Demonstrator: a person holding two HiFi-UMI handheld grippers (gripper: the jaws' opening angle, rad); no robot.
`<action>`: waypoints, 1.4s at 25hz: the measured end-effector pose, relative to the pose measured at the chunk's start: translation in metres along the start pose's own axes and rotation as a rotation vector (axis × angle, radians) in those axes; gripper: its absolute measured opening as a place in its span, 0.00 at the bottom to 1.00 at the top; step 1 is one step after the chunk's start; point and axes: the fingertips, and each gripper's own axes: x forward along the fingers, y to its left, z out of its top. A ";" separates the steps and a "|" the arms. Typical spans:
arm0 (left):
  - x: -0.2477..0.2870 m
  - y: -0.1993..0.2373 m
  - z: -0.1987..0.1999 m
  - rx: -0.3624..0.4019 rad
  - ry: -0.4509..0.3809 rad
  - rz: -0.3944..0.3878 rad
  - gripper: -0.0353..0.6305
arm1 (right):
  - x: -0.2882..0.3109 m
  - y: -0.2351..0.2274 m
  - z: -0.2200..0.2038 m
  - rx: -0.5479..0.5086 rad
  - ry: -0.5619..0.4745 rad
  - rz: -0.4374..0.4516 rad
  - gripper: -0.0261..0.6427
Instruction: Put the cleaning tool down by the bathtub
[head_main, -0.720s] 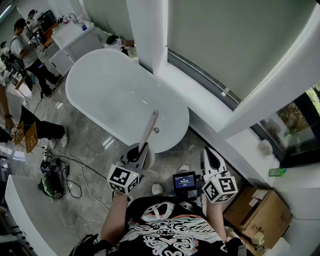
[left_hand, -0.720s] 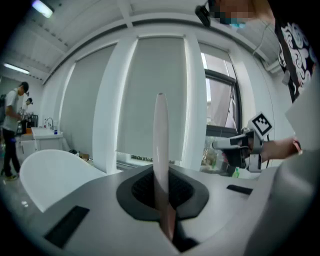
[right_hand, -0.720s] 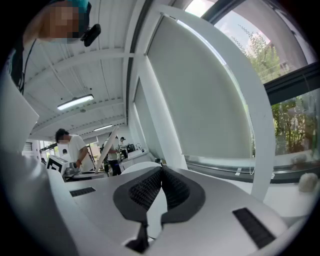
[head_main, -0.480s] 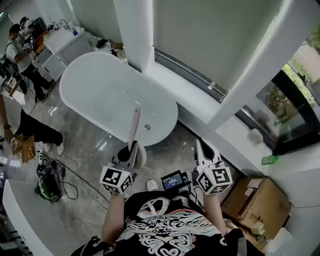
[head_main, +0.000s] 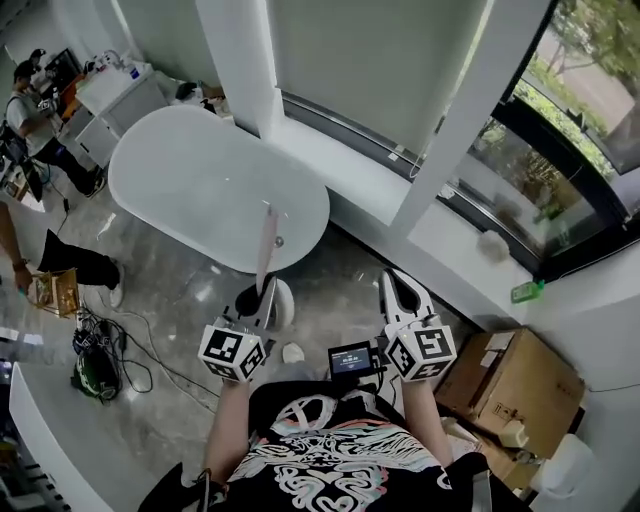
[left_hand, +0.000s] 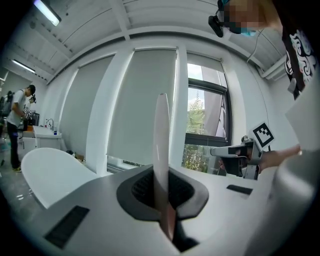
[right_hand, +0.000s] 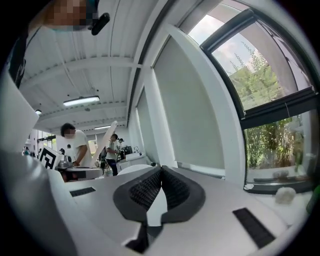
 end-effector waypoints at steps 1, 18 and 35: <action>0.000 -0.006 0.002 0.002 -0.006 -0.001 0.07 | -0.005 -0.003 0.002 -0.019 -0.011 0.000 0.08; 0.028 -0.017 0.017 -0.002 -0.036 0.031 0.07 | -0.004 -0.034 0.017 -0.070 -0.057 0.015 0.08; 0.173 0.110 0.024 -0.063 -0.004 0.033 0.07 | 0.171 -0.086 0.043 -0.110 -0.046 -0.008 0.08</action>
